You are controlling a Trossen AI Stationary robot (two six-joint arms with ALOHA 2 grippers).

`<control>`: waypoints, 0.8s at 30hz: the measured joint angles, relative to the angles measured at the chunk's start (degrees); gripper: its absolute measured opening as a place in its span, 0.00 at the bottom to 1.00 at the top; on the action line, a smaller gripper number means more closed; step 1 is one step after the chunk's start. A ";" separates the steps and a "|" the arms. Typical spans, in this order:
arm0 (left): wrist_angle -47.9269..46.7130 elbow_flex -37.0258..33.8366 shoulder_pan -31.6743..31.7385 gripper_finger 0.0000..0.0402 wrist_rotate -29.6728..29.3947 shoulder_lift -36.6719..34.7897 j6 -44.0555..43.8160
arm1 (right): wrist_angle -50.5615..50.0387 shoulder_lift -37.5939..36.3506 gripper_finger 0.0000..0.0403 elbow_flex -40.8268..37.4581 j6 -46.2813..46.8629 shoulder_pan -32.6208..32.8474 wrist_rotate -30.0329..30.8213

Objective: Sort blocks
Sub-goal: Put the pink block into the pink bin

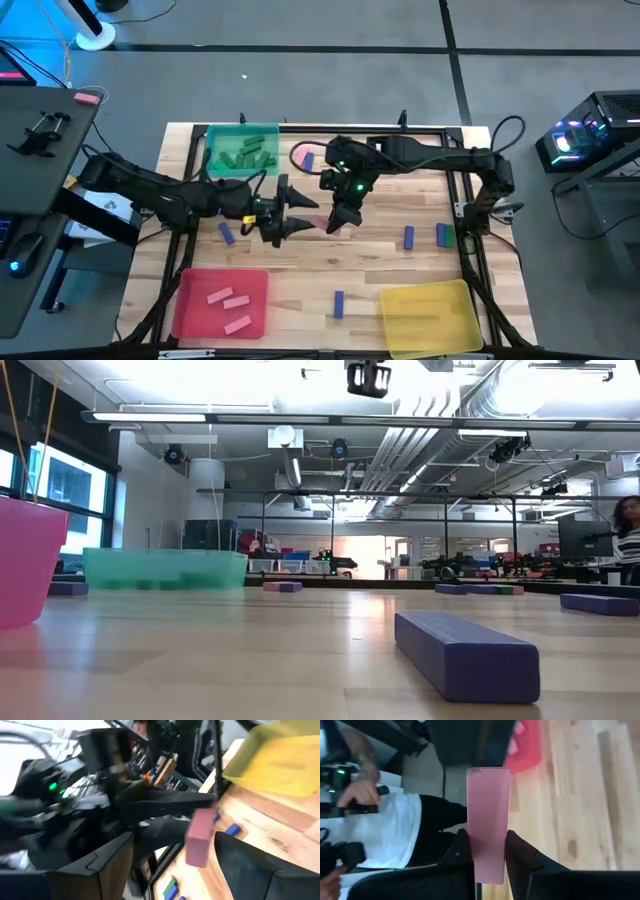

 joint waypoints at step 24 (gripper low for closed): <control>2.00 0.02 0.02 0.06 5.35 3.18 -2.47 | 0.53 1.70 0.08 2.99 4.44 0.04 -1.39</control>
